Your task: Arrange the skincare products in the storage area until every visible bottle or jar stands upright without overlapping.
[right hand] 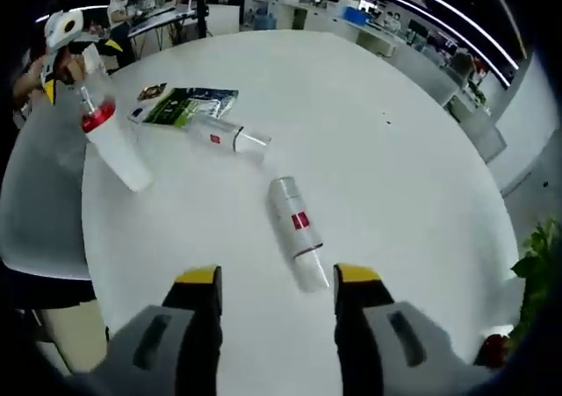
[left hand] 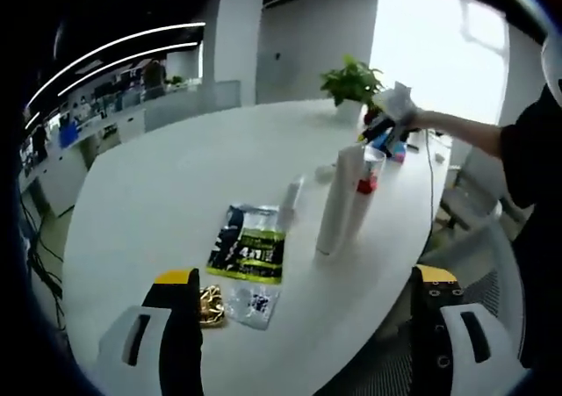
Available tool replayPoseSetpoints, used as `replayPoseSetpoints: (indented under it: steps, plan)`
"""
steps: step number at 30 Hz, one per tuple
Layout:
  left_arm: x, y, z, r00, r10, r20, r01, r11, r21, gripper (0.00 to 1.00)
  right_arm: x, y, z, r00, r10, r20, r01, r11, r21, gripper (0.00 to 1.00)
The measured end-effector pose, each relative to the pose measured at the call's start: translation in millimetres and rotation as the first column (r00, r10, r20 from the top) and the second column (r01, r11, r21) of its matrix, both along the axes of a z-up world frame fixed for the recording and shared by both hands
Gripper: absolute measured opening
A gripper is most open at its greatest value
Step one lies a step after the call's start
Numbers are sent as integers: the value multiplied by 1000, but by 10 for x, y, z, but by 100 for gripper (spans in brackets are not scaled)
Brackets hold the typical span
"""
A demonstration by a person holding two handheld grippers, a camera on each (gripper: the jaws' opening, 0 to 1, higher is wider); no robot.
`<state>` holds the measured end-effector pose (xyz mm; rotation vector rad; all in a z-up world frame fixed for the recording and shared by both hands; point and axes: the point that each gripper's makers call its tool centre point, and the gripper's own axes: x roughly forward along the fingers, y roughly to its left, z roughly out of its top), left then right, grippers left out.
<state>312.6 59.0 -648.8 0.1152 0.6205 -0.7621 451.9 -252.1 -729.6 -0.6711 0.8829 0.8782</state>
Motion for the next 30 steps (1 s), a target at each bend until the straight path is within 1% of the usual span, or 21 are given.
replayPoseSetpoints:
  steps: [1,2,4,5,6,8,9,10,11,14,15,16,18,19,21,23,26,30]
  plan:
    - [-8,-8,-5,1000,1,-5,-1,1000,-1,97,42,16,-68,999,22,-33,-22,1000,1,47]
    - [-35,-60,-14,1000,1,-13,-1,1000,-3,97,89,15,-100,999,18,-37,-18,1000,-3,46]
    - [-58,-98,-33,1000,1,-23,-1,1000,4,97,145,15,-193,996,46,-74,-48,998,-27,44]
    - [-64,-102,-38,1000,1,-24,-1,1000,8,97,230,-3,-242,996,48,-78,-51,998,-37,43]
    - [-66,-90,-44,1000,1,-27,-1,1000,11,97,255,-6,-257,996,49,-78,-53,998,-44,43]
    - [-64,-67,-50,999,8,-31,-7,1000,12,97,309,-3,-309,992,77,-95,-84,994,-70,41]
    - [-65,-68,-49,999,9,-31,-9,1000,11,97,393,-25,-367,991,85,-102,-93,993,-73,41]
    - [-67,-62,-53,999,12,-34,-12,1000,9,97,416,-15,-408,987,96,-126,-106,991,-76,40]
    - [-71,-66,-57,999,13,-35,-12,1000,9,97,395,-7,-435,983,106,-150,-119,990,-81,38]
    - [-91,-98,-74,999,12,-40,-11,1000,9,97,493,-34,-551,974,132,-187,-155,981,-116,36]
    - [-98,-110,-80,999,12,-42,-12,1000,7,97,511,-30,-561,974,131,-186,-155,981,-119,35]
    - [-78,-48,-90,999,15,-45,-15,1000,2,97,519,-21,-574,970,137,-199,-163,979,-119,34]
    - [-65,-2,-99,999,23,-47,-24,1000,-10,97,499,-4,-569,965,141,-223,-170,979,-116,33]
    - [-63,14,-99,999,26,-48,-27,1000,-15,97,479,7,-562,966,139,-216,-167,979,-119,32]
    - [-58,74,-104,998,28,-47,-29,999,-23,97,435,35,-563,961,157,-227,-190,972,-135,32]
    - [-62,93,-111,998,25,-49,-27,999,-29,97,447,22,-574,958,165,-233,-202,969,-145,30]
    - [-65,129,-133,999,21,-47,-23,999,-28,97,455,18,-575,958,159,-238,-199,968,-153,27]
    - [-56,177,-123,999,24,-40,-26,998,-49,97,433,23,-572,960,135,-247,-177,972,-156,21]
